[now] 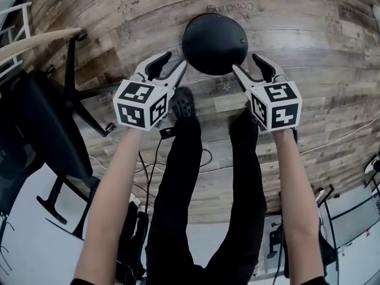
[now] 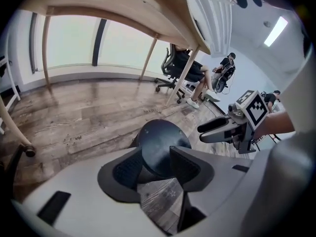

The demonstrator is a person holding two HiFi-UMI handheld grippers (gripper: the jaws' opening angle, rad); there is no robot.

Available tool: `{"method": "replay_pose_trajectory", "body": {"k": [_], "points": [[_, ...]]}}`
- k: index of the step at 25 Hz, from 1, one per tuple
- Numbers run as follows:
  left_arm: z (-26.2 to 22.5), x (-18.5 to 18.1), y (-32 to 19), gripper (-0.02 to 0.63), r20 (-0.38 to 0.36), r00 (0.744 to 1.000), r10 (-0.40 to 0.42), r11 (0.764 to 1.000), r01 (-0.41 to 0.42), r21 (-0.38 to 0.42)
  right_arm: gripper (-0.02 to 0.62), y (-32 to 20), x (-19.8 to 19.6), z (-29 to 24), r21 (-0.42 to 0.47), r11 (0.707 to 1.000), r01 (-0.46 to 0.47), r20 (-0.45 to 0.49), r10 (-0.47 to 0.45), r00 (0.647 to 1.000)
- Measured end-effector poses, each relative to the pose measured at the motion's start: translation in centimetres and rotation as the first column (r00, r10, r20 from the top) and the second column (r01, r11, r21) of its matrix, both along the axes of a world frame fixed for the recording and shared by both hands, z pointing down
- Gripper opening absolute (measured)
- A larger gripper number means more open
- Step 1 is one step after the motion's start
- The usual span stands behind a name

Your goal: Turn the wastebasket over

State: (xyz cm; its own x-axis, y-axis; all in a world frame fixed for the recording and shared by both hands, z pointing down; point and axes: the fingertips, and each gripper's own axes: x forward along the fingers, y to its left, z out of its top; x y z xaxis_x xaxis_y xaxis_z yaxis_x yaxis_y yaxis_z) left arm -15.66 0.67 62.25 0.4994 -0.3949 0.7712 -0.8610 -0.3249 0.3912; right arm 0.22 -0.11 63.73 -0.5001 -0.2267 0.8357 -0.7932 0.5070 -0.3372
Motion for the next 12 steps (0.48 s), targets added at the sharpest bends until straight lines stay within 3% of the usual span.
{"method": "replay_pose_trajectory", "body": {"k": [5,12], "points": [[2.9,0.5,-0.7,0.277,-0.056,0.998,-0.011,0.999,0.008,-0.040,0.304,-1.3,0.3,3.2,-0.013,0.999,-0.043,-0.026,0.042,0.999],[6.9,1.9,-0.7,0.295,-0.062,0.996,0.061,0.989,-0.068,-0.129,0.308,-0.4,0.2,6.6,-0.114,0.991,-0.069,-0.025,0.067,0.997]]}}
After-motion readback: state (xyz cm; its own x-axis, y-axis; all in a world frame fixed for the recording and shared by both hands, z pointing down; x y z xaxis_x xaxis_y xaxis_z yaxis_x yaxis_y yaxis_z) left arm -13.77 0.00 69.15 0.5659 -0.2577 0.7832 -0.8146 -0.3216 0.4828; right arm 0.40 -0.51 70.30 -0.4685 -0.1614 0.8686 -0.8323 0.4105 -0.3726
